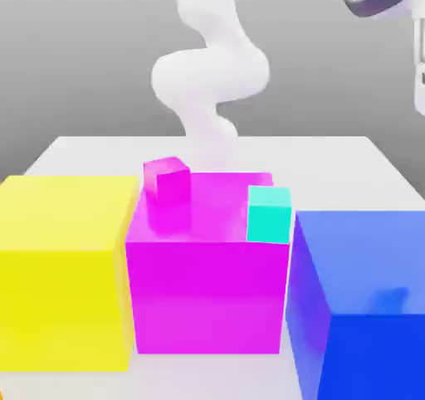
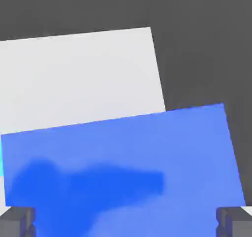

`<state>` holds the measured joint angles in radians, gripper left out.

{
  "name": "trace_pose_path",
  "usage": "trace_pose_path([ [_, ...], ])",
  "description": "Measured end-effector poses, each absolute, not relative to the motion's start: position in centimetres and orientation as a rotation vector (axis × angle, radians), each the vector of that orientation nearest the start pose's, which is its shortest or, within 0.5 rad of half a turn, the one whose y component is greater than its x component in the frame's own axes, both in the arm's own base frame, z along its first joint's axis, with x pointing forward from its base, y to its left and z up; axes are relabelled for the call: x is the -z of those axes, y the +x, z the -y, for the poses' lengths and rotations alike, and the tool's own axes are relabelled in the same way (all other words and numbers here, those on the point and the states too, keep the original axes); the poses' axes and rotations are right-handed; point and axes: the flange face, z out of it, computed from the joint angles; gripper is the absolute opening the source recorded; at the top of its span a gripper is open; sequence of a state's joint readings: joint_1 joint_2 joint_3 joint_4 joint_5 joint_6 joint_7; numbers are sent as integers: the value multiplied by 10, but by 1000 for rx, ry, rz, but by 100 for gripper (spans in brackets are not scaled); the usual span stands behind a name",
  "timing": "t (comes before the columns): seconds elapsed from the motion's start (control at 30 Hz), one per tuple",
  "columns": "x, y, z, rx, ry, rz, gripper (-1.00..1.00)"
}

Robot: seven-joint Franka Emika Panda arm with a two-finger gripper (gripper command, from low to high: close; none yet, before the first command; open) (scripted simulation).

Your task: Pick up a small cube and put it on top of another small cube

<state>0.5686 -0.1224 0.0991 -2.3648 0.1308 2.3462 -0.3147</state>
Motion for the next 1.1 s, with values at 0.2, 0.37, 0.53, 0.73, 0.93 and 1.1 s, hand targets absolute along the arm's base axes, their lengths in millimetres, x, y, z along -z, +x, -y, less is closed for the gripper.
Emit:
trace_pose_path([
  [0.2, -305, 321, -367, -76, -2410, 1869, 0],
  [0.37, -250, 290, -372, -148, -2139, 2193, 0],
  [0.53, -207, 271, -357, -137, -1846, 2484, 0],
  [0.73, -181, 270, -340, -14, -1665, 2661, 0],
  [0.93, -133, 270, -339, 0, -1663, 2665, -100],
  [1.1, -130, 270, -338, -4, -1662, 2665, -100],
])
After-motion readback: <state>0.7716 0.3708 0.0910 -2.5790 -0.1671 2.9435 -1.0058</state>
